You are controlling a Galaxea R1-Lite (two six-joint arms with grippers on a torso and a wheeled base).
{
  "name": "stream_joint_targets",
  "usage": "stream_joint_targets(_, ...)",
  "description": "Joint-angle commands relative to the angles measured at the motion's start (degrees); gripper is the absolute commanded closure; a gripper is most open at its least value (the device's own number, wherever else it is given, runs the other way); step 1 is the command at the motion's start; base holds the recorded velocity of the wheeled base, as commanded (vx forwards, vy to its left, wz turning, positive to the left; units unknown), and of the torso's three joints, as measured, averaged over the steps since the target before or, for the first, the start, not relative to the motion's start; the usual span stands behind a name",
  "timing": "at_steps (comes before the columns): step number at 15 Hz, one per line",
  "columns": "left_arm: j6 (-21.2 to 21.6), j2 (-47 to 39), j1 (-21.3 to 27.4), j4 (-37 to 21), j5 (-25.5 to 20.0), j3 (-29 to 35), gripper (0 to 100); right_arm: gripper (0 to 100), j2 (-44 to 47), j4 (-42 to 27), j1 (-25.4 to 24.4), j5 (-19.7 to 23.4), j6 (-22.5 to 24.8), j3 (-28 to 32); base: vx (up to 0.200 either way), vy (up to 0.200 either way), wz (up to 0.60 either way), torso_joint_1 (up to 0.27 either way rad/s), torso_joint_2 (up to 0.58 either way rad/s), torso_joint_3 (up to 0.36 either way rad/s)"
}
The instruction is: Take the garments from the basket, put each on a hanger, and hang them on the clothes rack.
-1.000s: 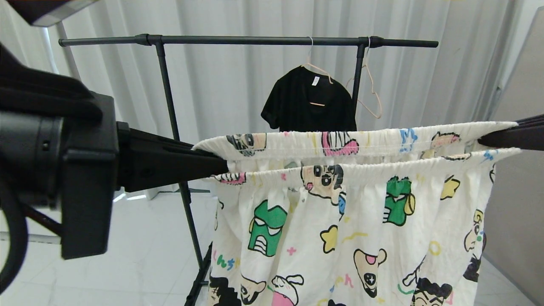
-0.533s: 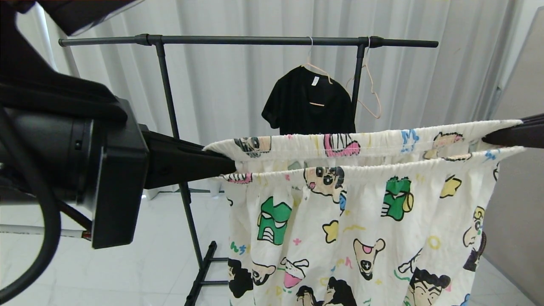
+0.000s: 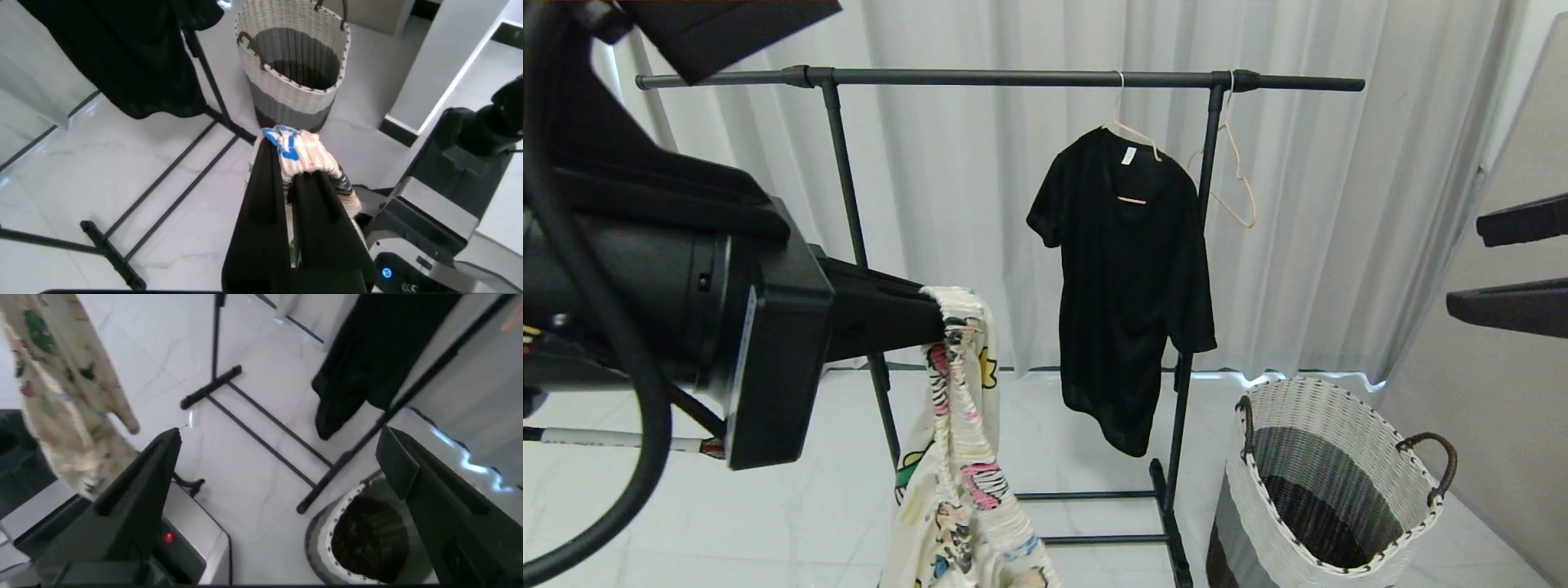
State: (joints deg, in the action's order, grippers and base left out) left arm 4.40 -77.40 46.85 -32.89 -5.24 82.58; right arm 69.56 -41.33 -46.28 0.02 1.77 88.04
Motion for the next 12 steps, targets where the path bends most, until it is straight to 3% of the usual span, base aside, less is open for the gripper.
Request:
stream_joint_targets(1,0.0,-0.3,-1.1,0.0,0.1,-0.1,100,0,-1.0,-0.2,2.9,-0.3,0.2,-1.1,0.000,0.000,0.00,0.000,0.00,0.000)
stream_joint_targets(2,0.1,-0.1,-1.6,-0.1,0.8,-0.3,100,0,-1.4,-1.5,4.5,-1.3,0.2,-1.4,0.000,0.000,0.00,0.000,0.00,0.000)
stream_joint_targets(5,0.6,2.5,-5.6,-0.1,9.8,-4.9,100,0,-1.1,-18.4,12.2,-17.2,-0.2,0.2,0.000,0.000,0.00,0.000,0.00,0.000)
stream_joint_targets(7,0.6,4.3,-9.8,-0.1,13.5,-8.2,100,0,-1.5,-18.1,16.1,-20.1,-0.1,-2.8,0.000,0.000,0.00,0.000,0.00,0.000)
stream_joint_targets(10,2.0,6.6,-17.7,-0.1,13.9,-11.3,100,0,-1.8,-15.3,17.4,-26.2,-0.3,-5.5,0.000,0.000,0.00,0.000,0.00,0.000)
stream_joint_targets(12,3.8,7.4,-22.2,0.1,14.0,-12.6,100,0,-2.1,-11.7,19.8,-26.5,-0.8,-7.6,0.000,0.000,0.00,0.000,0.00,0.000)
